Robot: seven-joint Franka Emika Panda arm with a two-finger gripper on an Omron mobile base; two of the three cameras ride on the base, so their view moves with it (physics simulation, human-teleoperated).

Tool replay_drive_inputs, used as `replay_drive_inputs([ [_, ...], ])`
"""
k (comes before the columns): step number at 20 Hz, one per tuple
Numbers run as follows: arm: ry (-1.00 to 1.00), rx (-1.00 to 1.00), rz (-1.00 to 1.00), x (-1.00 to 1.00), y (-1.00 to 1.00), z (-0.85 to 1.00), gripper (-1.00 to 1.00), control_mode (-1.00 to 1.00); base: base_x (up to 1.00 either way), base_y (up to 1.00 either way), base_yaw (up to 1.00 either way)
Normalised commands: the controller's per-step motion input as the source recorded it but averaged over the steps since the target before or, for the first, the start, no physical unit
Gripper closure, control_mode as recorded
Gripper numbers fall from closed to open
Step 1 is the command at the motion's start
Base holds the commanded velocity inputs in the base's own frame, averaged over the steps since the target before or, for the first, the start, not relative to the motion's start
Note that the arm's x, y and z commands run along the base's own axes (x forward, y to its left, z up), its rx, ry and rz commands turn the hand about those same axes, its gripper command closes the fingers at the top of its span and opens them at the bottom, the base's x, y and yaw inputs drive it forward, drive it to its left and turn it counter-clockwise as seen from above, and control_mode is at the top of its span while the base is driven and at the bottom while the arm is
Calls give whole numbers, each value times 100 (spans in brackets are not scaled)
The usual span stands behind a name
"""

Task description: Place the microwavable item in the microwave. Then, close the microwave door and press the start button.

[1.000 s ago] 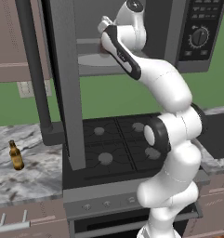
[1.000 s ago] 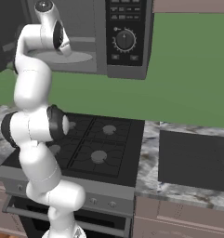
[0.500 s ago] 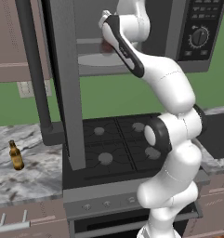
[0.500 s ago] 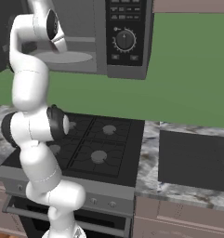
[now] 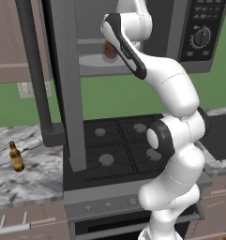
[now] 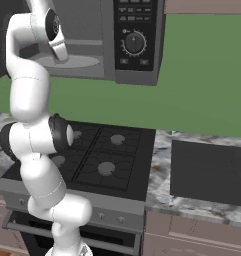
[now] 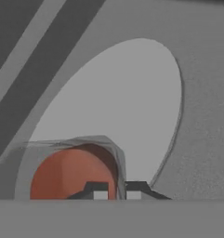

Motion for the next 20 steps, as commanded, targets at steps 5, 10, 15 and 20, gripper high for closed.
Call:
replay_drive_inputs([
  [5, 14, 0, -2, -29, -2, -29, 100, -100, 0, 0, 0],
  [10, 4, 0, -1, -2, 0, -3, -100, -100, 0, 0, 0],
  [15, -15, 0, 0, 6, 0, 26, -100, -100, 0, 0, 0],
  [20, -14, 0, 0, 3, 0, 20, -100, -100, 0, 0, 0],
])
